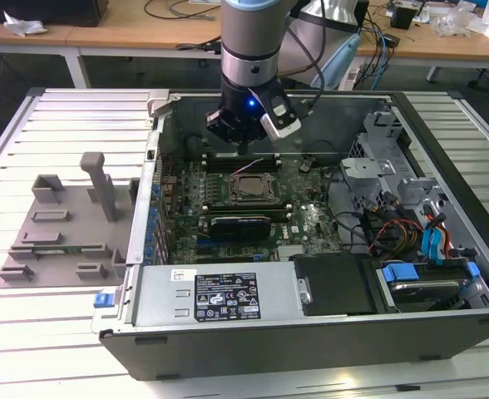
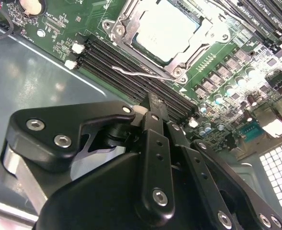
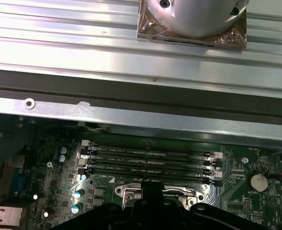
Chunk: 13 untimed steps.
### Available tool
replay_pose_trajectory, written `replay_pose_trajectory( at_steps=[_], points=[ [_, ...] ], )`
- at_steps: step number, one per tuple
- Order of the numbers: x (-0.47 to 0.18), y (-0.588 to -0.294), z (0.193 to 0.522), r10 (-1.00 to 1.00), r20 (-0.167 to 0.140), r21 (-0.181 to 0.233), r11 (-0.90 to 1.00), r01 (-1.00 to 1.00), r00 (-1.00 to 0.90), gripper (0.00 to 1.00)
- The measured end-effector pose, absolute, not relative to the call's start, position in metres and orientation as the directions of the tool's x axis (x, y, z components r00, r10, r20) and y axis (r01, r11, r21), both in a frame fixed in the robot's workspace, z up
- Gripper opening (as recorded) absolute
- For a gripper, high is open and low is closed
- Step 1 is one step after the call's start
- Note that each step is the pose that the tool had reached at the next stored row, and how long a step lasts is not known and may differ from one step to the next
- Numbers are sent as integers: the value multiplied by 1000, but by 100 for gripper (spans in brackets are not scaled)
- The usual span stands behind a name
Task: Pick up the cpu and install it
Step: 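Install the first cpu locking lever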
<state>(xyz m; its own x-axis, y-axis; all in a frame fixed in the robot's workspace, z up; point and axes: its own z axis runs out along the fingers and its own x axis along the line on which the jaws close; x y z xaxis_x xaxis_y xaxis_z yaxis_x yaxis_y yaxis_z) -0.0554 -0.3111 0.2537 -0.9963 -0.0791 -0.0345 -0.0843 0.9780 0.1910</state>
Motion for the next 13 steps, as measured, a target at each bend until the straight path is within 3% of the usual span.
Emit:
replay_pose_trajectory(
  at_steps=[13],
  points=[
    [-54, -311, 248, -58, -36, 192, 979, -64, -998, 11]
  ],
)
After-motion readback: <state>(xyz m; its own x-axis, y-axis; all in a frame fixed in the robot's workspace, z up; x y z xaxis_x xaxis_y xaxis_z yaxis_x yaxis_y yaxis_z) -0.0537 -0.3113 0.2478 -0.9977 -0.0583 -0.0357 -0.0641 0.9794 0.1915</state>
